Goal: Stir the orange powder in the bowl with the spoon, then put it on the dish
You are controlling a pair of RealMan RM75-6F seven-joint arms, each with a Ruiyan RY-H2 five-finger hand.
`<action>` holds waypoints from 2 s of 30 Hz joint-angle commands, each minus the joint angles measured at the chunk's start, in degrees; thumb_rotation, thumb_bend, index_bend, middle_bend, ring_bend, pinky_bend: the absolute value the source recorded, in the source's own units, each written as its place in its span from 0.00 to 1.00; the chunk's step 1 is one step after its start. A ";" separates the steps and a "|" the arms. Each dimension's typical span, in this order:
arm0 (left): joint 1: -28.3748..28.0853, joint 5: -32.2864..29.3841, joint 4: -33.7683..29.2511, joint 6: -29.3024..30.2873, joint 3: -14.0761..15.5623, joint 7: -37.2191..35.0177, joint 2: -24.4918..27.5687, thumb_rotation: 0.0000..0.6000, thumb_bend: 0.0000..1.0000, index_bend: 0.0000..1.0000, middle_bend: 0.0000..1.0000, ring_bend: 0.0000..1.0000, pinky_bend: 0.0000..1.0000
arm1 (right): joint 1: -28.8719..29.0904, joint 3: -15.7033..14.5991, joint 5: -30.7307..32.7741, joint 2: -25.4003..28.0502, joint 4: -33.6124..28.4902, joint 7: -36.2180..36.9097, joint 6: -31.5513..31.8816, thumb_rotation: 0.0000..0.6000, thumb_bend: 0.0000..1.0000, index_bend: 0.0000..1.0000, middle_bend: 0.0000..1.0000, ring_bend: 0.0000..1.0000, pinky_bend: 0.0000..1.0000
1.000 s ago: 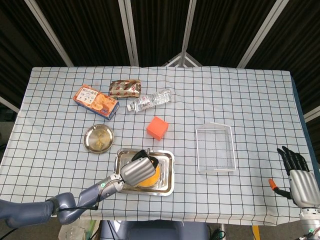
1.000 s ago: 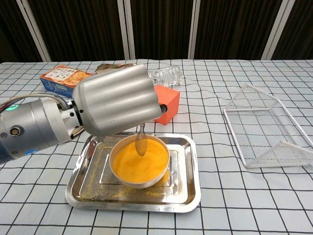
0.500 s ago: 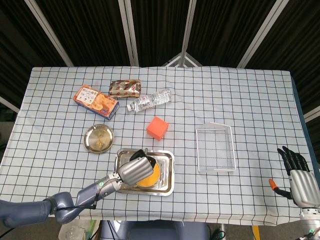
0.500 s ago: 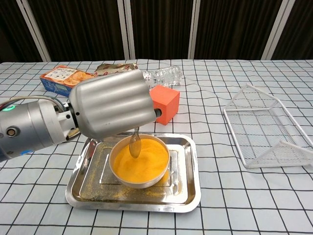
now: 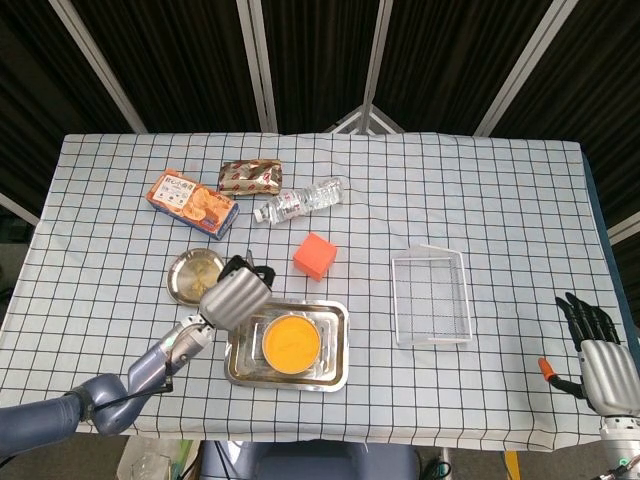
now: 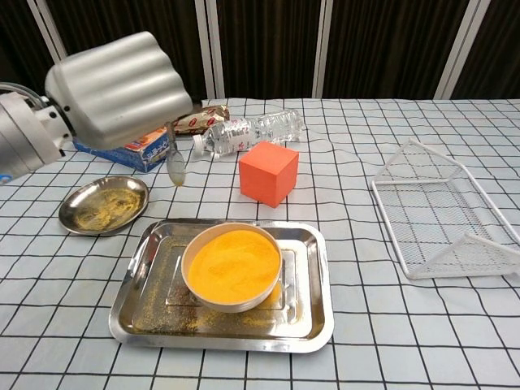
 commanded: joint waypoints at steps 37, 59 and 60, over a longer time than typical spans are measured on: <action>7.38 -23.09 15.15 4.70 -0.67 -2.11 -9.58 1.00 0.30 0.59 0.95 0.91 0.97 | -0.01 -0.04 0.75 0.12 -0.85 -0.14 -0.67 1.00 0.36 0.00 0.00 0.00 0.00; 9.77 -20.98 10.57 11.61 -0.12 -11.73 -5.94 1.00 0.16 0.36 0.88 0.86 0.91 | -0.10 0.01 0.68 0.20 -0.59 0.05 -0.49 1.00 0.36 0.00 0.00 0.00 0.00; 10.33 -20.08 9.68 12.65 0.20 -13.45 -5.22 1.00 0.16 0.35 0.84 0.83 0.88 | -0.10 0.00 0.66 0.21 -0.55 0.10 -0.50 1.00 0.36 0.00 0.00 0.00 0.00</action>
